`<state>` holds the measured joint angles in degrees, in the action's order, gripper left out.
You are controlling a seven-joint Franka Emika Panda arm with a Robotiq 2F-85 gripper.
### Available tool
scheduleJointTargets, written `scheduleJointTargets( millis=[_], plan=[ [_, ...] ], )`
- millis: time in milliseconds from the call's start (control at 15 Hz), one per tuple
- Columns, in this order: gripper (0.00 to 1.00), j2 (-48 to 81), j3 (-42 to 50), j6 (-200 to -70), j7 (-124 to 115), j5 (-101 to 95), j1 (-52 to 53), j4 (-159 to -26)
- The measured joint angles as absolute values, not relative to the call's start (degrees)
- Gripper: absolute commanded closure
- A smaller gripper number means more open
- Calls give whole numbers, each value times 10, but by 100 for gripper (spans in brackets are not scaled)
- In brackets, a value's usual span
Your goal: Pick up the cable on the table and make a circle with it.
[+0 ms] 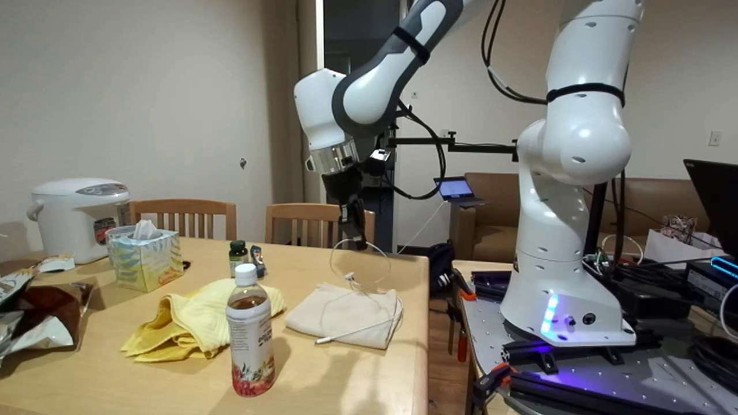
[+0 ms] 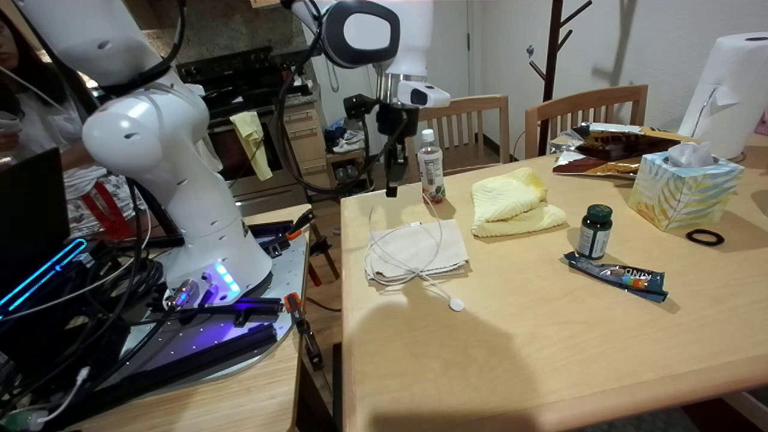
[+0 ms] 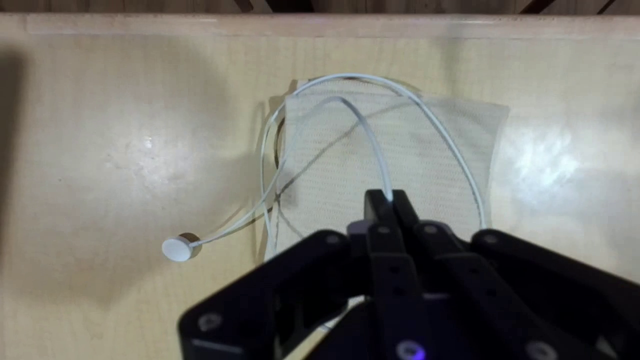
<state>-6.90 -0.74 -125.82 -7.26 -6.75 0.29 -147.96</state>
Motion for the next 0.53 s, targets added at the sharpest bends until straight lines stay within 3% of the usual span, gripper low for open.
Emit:
scheduleJointTargets(
  millis=[533],
  plan=[
    [99,-52,-60,-1253,-96,31,64,-1473]
  ],
)
